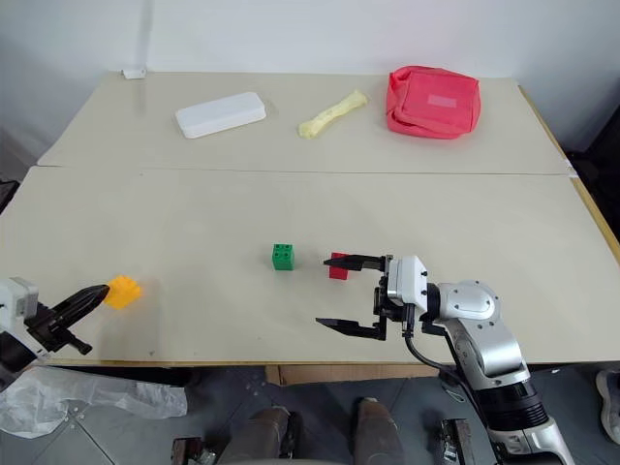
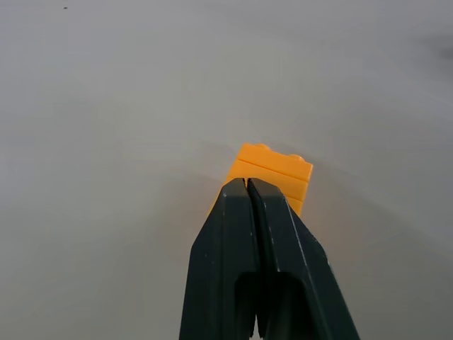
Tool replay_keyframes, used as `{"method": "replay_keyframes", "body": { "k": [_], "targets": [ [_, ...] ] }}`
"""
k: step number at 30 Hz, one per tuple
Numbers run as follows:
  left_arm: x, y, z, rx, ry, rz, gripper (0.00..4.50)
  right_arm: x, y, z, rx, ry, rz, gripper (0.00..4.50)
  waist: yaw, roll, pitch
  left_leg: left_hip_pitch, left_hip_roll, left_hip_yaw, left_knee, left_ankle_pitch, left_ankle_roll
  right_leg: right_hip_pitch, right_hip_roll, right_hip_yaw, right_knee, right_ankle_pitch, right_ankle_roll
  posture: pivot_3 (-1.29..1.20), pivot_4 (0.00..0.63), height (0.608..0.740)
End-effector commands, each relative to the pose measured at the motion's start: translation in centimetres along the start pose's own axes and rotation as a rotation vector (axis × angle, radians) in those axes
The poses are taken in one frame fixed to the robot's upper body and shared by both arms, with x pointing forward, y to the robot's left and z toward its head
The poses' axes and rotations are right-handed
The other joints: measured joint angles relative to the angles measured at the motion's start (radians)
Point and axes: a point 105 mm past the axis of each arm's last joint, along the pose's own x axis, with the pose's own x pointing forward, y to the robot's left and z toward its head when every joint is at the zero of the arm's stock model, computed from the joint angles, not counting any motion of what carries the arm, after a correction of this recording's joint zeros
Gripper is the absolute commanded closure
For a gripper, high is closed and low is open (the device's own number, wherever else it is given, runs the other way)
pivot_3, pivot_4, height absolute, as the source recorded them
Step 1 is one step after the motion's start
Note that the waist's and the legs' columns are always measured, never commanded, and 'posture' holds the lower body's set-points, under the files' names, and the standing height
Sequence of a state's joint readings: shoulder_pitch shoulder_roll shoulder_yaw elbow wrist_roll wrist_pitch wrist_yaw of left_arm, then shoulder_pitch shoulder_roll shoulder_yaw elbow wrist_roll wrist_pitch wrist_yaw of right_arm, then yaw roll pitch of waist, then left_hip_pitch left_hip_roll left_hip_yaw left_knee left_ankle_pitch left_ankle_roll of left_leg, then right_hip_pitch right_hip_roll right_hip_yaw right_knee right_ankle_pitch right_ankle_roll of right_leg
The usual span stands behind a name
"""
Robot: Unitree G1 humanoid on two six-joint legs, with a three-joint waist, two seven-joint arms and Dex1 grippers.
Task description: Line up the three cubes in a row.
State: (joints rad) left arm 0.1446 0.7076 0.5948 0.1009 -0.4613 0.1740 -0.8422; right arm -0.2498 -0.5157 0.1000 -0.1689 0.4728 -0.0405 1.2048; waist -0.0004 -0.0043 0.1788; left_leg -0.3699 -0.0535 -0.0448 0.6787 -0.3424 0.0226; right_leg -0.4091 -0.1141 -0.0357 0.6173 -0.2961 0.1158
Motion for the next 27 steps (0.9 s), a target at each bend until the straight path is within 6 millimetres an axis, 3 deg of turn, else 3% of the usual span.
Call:
{"method": "replay_keyframes", "body": {
  "k": [1, 10, 17, 21, 27],
  "targets": [
    [0.0, 0.1, -1.6, -0.021, 0.057, 0.011, 4.47, 0.2, -0.1, 1.0, -0.043, -0.025, 0.003, 0.00, 0.001, 0.001, -0.001, 0.000, 0.000, 0.000, 0.000, 0.000, 0.000, 0.000, 0.000, 0.000, 0.000, 0.000, 0.000, 0.00, 0.150, 0.740],
    [-2.7, 1.5, -3.6, -0.056, 0.119, 0.091, 4.47, 0.3, -0.3, 1.1, -0.048, -0.028, -0.006, 0.00, -0.004, 0.006, -0.003, 0.001, 0.000, 0.001, -0.001, 0.000, 0.000, 0.000, 0.000, 0.001, 0.001, 0.000, 0.000, 0.00, 0.150, 0.740],
    [-4.0, 2.0, -4.0, -0.071, 0.119, 0.133, 4.47, 0.5, -0.3, 1.0, -0.045, -0.033, -0.007, 0.00, 0.002, 0.005, -0.003, 0.000, 0.000, 0.000, -0.001, 0.000, 0.000, 0.000, 0.000, 0.000, 0.000, 0.000, -0.001, 0.00, 0.150, 0.740],
    [-5.7, 2.8, -3.2, -0.077, 0.072, 0.193, 4.47, 0.4, -0.3, 1.0, -0.047, -0.030, -0.010, 0.00, -0.002, 0.005, -0.003, 0.000, 0.000, 0.000, -0.001, 0.000, 0.000, 0.000, 0.000, 0.001, -0.001, 0.000, -0.001, 0.00, 0.150, 0.740],
    [-7.6, 2.7, -3.9, -0.108, 0.098, 0.212, 4.47, 0.3, -0.3, 0.9, -0.045, -0.026, -0.018, 0.00, -0.003, 0.005, -0.003, 0.000, 0.001, 0.001, -0.006, 0.000, 0.000, -0.001, 0.000, 0.000, -0.004, 0.000, -0.001, 0.00, 0.150, 0.740]
  ]
}}
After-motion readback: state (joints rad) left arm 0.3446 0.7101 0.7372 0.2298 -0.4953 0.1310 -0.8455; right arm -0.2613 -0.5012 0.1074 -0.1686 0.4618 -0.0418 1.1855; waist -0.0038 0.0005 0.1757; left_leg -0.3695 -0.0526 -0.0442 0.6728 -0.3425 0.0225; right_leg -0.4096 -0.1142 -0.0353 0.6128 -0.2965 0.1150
